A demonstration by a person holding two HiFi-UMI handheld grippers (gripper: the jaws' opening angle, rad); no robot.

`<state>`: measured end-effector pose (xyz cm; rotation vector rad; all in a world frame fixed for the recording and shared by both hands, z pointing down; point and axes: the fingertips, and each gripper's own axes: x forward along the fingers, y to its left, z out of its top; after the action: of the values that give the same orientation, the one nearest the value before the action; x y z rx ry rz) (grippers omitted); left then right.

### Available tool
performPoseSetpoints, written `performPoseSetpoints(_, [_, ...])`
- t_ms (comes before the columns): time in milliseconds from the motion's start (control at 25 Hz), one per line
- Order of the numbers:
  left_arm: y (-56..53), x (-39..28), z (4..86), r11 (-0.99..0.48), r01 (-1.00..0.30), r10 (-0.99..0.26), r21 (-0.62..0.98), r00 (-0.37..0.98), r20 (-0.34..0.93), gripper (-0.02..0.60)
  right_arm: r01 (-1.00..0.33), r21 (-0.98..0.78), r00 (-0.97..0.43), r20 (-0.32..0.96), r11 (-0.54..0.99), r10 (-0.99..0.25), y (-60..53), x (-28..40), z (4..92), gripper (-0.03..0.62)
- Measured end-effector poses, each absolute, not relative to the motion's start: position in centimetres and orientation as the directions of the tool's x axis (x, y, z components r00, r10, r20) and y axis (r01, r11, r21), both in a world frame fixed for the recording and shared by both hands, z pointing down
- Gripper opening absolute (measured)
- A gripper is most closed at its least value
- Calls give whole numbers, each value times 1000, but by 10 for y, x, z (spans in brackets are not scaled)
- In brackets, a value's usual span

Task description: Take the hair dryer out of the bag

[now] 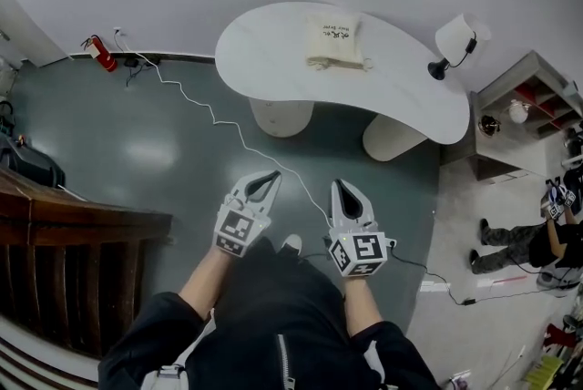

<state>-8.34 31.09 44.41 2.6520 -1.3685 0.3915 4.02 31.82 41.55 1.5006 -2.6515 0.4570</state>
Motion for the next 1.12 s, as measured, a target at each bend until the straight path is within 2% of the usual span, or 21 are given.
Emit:
performPoseSetpoints(600, [249,-72,458,-606,-795,-754,11,578,312,12,-859,-224,-503,199,461,-841,261,49,425,5])
performPoseSetpoints(1120, [115,-65,463,-684,-728,-682,54,663,308,12,-903,-199,-424,256,382,-869,141,48,426,5])
